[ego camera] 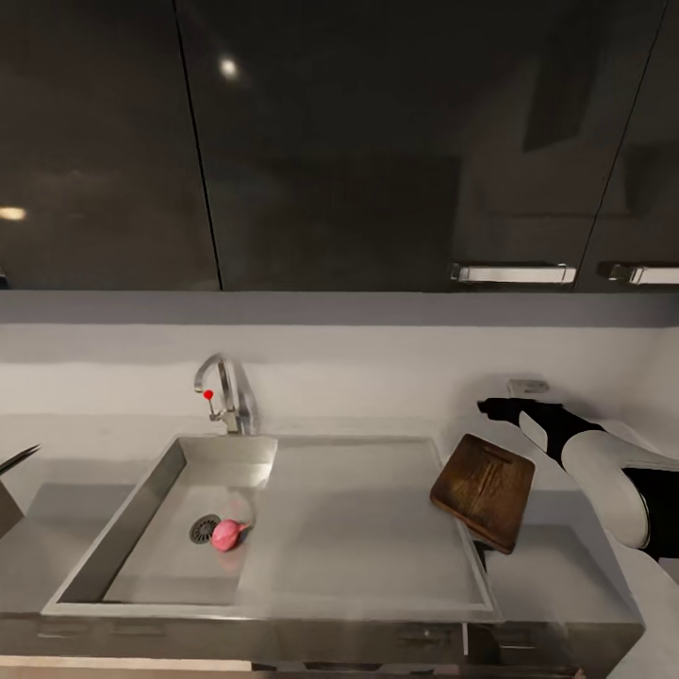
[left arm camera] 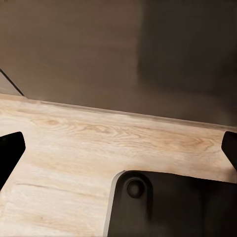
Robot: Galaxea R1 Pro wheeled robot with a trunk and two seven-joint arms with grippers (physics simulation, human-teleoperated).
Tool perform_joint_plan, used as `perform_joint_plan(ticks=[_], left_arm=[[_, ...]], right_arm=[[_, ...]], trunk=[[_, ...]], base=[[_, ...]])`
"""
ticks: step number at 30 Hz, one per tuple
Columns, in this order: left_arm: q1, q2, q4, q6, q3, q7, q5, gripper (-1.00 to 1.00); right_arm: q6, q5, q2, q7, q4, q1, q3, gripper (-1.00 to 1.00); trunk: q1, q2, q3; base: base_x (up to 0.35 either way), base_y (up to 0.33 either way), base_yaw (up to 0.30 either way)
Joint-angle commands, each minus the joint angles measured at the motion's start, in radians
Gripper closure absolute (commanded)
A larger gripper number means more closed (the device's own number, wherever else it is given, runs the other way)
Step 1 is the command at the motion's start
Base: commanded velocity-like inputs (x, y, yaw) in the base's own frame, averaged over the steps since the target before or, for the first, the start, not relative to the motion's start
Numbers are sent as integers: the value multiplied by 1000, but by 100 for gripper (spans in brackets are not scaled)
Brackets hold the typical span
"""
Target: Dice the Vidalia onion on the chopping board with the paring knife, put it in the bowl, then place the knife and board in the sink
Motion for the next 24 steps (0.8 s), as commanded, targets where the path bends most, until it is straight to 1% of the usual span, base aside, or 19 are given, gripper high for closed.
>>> perform_joint_plan(ticks=[1, 8, 11, 17, 20, 21, 24], left_arm=[[0, -1, -2, -1, 4, 0, -2, -100], [0, -1, 0, -1, 4, 0, -2, -100], [0, -1, 1, -1, 4, 1, -2, -100], [0, -1, 1, -1, 4, 1, -2, -100], [0, -1, 2, -1, 4, 0, -2, -100], [0, -1, 2, -1, 4, 0, -2, -100], [0, -1, 2, -1, 4, 0, -2, -100]], right_arm=[[5, 0, 0, 3, -1, 0, 1, -100], [-2, 0, -2, 6, -1, 2, 0, -100], [-1, 0, -9, 6, -1, 2, 0, -100], [1, 0, -14, 5, -1, 2, 0, -100], [3, 1, -46, 5, -1, 3, 0, -100], [3, 1, -52, 5, -1, 3, 0, -100], [4, 0, -94, 12, -1, 3, 1, -100]], trunk=[[1, -2, -2], [1, -2, -2], [1, -2, -2], [1, -2, -2], [1, -2, -2], [1, -2, -2], [1, -2, -2]], base=[[54, 24, -3], [12, 5, -1], [0, 0, 0], [0, 0, 0], [0, 0, 0], [0, 0, 0], [0, 0, 0]])
